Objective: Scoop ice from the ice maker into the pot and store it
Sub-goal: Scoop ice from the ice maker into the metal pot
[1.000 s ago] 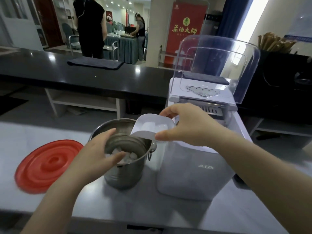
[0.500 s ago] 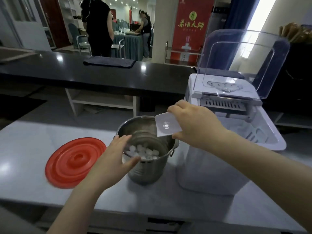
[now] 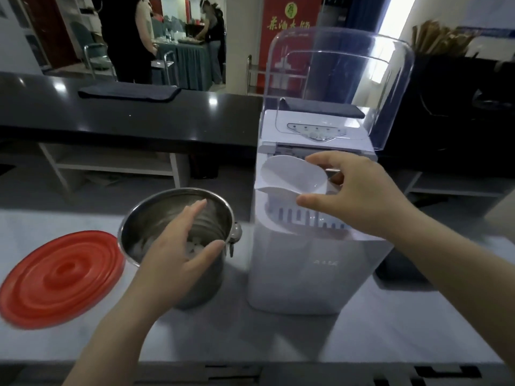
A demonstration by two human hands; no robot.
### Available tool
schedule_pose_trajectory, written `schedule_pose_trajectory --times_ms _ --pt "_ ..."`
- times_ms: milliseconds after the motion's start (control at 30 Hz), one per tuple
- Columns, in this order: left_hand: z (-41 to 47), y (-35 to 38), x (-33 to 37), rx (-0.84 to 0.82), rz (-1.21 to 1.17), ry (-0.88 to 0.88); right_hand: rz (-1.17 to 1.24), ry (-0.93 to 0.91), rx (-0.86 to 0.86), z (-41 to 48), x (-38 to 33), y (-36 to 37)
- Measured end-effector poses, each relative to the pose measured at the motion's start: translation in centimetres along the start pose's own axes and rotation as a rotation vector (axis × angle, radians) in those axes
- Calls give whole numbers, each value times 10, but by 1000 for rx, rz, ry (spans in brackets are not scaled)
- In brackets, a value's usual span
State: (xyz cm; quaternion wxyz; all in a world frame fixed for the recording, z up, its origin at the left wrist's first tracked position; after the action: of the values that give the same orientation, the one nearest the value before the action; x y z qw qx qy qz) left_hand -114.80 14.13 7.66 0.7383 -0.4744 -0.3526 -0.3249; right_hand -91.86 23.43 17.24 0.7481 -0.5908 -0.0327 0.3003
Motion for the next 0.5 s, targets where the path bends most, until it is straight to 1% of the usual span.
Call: schedule_pose_trajectory --times_ms 167,267,367,400,500 --pt "21 37 23 4 -73 2 -101 -39 -82 10 44 -13" --pt "34 56 35 -6 -169 -23 -159 -113 -125 17 62 -18" --pt "47 68 43 -22 -269 -84 -228 -207 -175 25 74 -17" --pt "49 71 47 -37 -254 -88 -245 -232 -192 27 76 -15" --pt "54 84 61 -88 -101 -102 -299 -303 -243 33 82 -10"
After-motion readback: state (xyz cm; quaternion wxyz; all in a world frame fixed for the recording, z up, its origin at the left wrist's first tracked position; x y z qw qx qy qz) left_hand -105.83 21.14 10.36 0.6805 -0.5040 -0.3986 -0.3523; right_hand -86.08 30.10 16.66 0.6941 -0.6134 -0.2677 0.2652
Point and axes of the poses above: each hand's wrist, its own z-axis towards the middle knuckle, its own y-axis out of the palm, x = y × z, the point moved 5 cm from there along z, towards the middle knuckle, and after that the axes turned 11 degrees about -z, right-handed, at the moved point
